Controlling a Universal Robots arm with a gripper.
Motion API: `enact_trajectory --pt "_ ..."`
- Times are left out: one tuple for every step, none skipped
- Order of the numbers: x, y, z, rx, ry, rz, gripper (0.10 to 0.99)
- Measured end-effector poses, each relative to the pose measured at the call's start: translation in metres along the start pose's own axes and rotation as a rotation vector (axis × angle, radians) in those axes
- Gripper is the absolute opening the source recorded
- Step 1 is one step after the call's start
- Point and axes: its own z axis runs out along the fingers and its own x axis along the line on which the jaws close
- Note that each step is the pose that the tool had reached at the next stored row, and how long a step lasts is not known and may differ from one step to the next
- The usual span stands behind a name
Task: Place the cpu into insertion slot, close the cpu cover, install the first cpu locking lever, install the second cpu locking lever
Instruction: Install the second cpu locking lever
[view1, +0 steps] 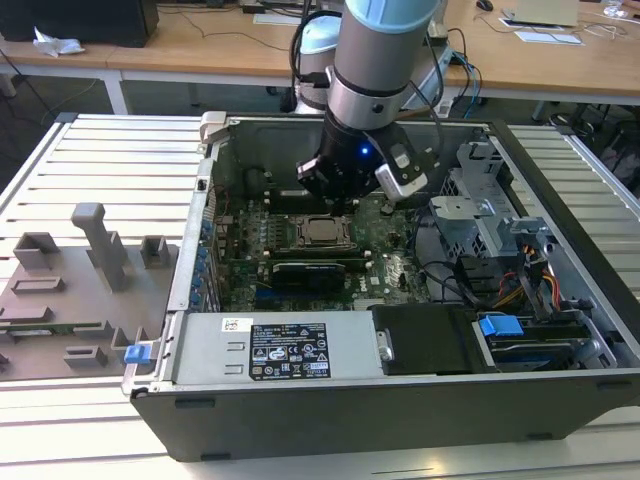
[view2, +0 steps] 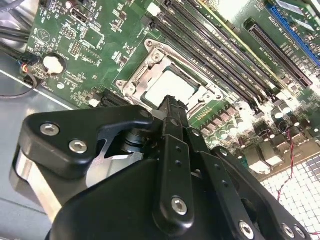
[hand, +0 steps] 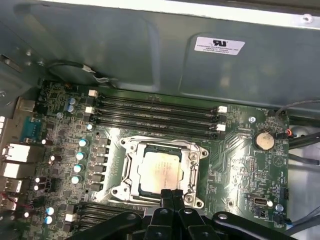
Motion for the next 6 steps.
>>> enact_trajectory --pt "0.0000 0.0001 -0.0004 0.000 0.0000 0.000 0.106" --pt "0.0000 0.0001 -0.0005 0.000 0.0001 0.000 0.106" --pt "0.0000 0.0001 -0.0005 0.000 0.0000 0.000 0.106" --pt "0.0000 0.0001 -0.0005 0.000 0.0000 0.000 0.106" --pt "0.0000 0.0001 -0.0005 0.000 0.0000 0.000 0.106" --pt "0.0000 0.0001 -0.0006 0.000 0.0000 0.000 0.106"
